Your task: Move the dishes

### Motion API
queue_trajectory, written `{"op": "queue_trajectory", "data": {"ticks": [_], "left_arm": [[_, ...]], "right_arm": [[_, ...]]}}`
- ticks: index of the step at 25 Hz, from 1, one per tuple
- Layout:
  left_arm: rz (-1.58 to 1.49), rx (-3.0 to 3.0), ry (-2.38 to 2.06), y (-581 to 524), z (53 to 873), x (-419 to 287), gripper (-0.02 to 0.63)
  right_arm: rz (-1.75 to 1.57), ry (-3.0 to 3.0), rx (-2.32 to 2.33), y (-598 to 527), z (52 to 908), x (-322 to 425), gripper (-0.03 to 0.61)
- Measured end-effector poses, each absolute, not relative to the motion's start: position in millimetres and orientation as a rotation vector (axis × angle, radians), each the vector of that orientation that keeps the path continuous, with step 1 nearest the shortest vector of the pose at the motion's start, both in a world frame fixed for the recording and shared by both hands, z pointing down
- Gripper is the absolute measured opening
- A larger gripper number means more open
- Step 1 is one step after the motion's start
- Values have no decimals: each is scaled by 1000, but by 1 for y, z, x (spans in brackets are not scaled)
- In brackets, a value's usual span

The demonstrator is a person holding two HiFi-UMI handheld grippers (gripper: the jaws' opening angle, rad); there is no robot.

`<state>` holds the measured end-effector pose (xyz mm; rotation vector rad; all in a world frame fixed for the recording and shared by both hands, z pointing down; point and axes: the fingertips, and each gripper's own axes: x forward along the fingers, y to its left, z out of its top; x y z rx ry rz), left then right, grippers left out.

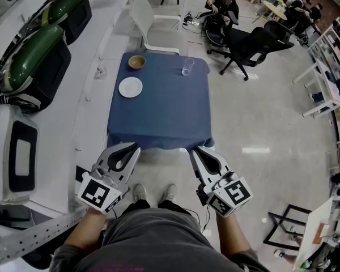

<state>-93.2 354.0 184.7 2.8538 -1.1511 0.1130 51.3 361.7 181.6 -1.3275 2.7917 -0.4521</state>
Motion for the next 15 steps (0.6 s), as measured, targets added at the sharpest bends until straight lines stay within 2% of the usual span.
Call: {"op": "queue_trajectory", "data": {"ticks": [9, 11, 15], "left_arm": [[120, 2853, -1154, 355, 185, -91, 17], [121, 2850, -1153, 354, 186, -90, 15], [134, 2845, -1152, 354, 187, -87, 12]], "right_arm": [[-449, 2787, -1358, 361, 184, 59, 8], [-455, 2790, -1350, 361, 185, 60, 46], [-463, 2796, -1364, 360, 187, 67, 75]]}}
